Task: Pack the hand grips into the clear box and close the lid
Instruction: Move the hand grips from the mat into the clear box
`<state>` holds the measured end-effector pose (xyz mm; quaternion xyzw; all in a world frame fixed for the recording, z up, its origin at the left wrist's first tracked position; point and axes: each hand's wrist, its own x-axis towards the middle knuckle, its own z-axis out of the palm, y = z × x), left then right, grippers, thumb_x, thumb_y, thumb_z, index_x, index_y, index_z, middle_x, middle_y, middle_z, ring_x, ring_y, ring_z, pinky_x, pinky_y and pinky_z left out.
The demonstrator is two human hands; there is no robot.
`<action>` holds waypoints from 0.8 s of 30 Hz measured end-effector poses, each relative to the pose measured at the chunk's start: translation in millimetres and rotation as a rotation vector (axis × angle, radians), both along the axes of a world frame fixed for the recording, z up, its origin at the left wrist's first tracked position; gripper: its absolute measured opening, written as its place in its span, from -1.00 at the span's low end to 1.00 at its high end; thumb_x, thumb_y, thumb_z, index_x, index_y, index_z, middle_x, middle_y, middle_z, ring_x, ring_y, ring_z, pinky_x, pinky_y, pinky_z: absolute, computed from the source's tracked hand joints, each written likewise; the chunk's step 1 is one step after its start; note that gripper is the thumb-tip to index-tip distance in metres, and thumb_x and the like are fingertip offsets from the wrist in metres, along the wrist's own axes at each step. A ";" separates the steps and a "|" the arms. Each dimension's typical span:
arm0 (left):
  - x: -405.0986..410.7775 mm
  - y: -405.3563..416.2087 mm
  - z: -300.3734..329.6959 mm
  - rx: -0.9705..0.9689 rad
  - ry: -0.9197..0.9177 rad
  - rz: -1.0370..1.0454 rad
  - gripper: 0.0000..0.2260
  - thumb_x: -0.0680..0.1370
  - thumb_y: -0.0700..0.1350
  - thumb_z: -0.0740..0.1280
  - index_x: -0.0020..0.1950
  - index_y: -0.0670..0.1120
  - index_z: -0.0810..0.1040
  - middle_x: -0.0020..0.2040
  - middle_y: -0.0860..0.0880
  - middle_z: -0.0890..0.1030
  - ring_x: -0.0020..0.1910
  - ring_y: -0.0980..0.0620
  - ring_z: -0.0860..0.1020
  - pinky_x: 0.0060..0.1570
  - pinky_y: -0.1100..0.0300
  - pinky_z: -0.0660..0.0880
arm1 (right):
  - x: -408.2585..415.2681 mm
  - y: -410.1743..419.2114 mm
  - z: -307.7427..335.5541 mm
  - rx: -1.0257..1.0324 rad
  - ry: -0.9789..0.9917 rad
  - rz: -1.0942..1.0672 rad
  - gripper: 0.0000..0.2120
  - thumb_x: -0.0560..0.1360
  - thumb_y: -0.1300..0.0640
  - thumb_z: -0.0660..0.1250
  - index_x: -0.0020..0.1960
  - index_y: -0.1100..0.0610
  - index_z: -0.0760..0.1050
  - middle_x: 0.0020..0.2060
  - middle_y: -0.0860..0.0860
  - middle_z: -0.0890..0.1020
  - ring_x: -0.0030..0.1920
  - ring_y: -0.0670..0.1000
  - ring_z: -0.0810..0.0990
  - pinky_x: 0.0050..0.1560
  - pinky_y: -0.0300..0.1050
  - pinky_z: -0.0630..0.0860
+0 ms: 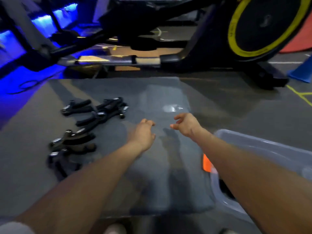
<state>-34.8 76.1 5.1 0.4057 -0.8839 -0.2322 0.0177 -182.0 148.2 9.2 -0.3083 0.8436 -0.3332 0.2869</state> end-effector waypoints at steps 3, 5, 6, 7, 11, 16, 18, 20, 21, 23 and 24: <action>60.7 -31.9 4.0 -0.007 -0.012 0.108 -0.60 0.51 -0.12 0.29 0.35 -0.04 0.39 0.33 -0.09 0.38 0.31 -0.12 0.44 0.29 0.03 0.40 | 50.4 -49.9 -4.3 -0.010 -0.017 0.112 -0.57 0.43 0.25 0.44 0.26 0.33 0.45 -0.16 0.08 0.47 -0.08 0.02 0.43 -0.28 -0.26 0.34; 98.7 -50.7 1.1 -0.006 -0.028 0.176 -0.60 0.50 -0.11 0.30 0.34 -0.06 0.39 0.31 -0.11 0.39 0.30 -0.13 0.44 0.28 0.00 0.41 | 83.8 -76.9 -7.9 0.002 -0.035 0.164 -0.58 0.44 0.24 0.43 0.26 0.32 0.45 -0.10 0.09 0.46 -0.06 0.01 0.43 -0.13 -0.18 0.42; 116.7 -59.1 -0.3 -0.008 -0.042 0.208 -0.61 0.50 -0.11 0.30 0.33 -0.06 0.39 0.31 -0.11 0.39 0.31 -0.13 0.44 0.28 -0.01 0.41 | 99.4 -89.0 -10.9 0.005 -0.045 0.186 -0.57 0.44 0.22 0.44 0.26 0.30 0.45 -0.08 0.09 0.46 -0.05 0.00 0.43 -0.02 -0.15 0.44; 134.1 -66.6 -2.7 -0.006 -0.058 0.246 -0.61 0.51 -0.11 0.30 0.33 -0.06 0.39 0.31 -0.11 0.38 0.33 -0.12 0.43 0.28 -0.02 0.41 | 114.0 -100.6 -15.4 0.004 -0.056 0.205 -0.56 0.44 0.20 0.44 0.27 0.28 0.46 -0.07 0.07 0.46 -0.04 -0.01 0.43 0.07 -0.13 0.44; 193.9 -91.7 -23.0 0.015 -0.083 0.403 -0.60 0.51 -0.10 0.32 0.34 -0.08 0.37 0.34 -0.12 0.35 0.32 -0.14 0.41 0.28 0.00 0.40 | 161.6 -137.0 -41.1 0.045 -0.090 0.271 -0.57 0.44 0.15 0.44 0.26 0.23 0.46 -0.05 0.04 0.45 -0.02 -0.02 0.43 0.21 -0.12 0.43; 239.1 -106.0 -52.6 0.111 -0.004 0.711 -0.53 0.46 -0.08 0.40 0.27 -0.23 0.34 0.28 -0.23 0.37 0.28 -0.22 0.42 0.27 0.00 0.37 | 200.4 -158.9 -74.9 0.088 -0.103 0.320 -0.54 0.41 0.14 0.47 0.26 0.24 0.47 -0.05 0.08 0.51 -0.05 0.00 0.45 -0.09 -0.17 0.44; 247.1 -109.8 -65.0 0.205 -0.020 0.836 -0.41 0.44 -0.01 0.43 0.32 -0.27 0.29 0.31 -0.25 0.35 0.33 -0.23 0.38 0.30 0.01 0.34 | 209.0 -164.1 -81.5 0.094 -0.093 0.349 -0.61 0.42 0.16 0.46 0.20 0.27 0.51 -0.12 0.07 0.50 -0.08 0.01 0.47 -0.08 -0.19 0.39; 252.4 -113.2 -78.8 0.310 -0.036 0.923 -0.36 0.45 0.08 0.41 0.35 -0.29 0.30 0.33 -0.26 0.38 0.35 -0.22 0.36 0.30 0.02 0.35 | 215.7 -168.6 -85.9 0.089 -0.090 0.352 -0.65 0.42 0.20 0.45 0.16 0.29 0.52 -0.24 0.02 0.51 -0.09 0.02 0.47 -0.05 -0.19 0.37; 254.3 -114.1 -84.1 0.355 -0.040 0.922 -0.39 0.47 0.11 0.36 0.33 -0.29 0.35 0.31 -0.25 0.43 0.33 -0.21 0.39 0.26 0.04 0.38 | 218.4 -169.9 -88.0 0.087 -0.098 0.348 -0.64 0.42 0.21 0.46 0.17 0.28 0.52 -0.30 -0.01 0.48 -0.09 0.01 0.47 -0.04 -0.19 0.37; 256.9 -114.7 -89.2 0.418 -0.004 0.913 -0.49 0.52 0.13 0.29 0.21 -0.29 0.48 0.21 -0.24 0.55 0.25 -0.20 0.48 0.16 0.08 0.44 | 222.9 -172.2 -92.5 0.085 -0.113 0.345 -0.62 0.41 0.22 0.46 0.19 0.28 0.51 -0.31 -0.03 0.47 -0.10 0.00 0.46 -0.05 -0.20 0.36; 257.5 -115.0 -90.5 0.438 0.022 0.920 -0.53 0.52 0.11 0.29 0.15 -0.29 0.52 0.15 -0.23 0.59 0.21 -0.18 0.52 0.11 0.10 0.45 | 224.9 -173.3 -93.5 0.086 -0.113 0.349 -0.62 0.42 0.22 0.46 0.19 0.27 0.50 -0.28 -0.02 0.48 -0.10 0.00 0.46 -0.09 -0.21 0.37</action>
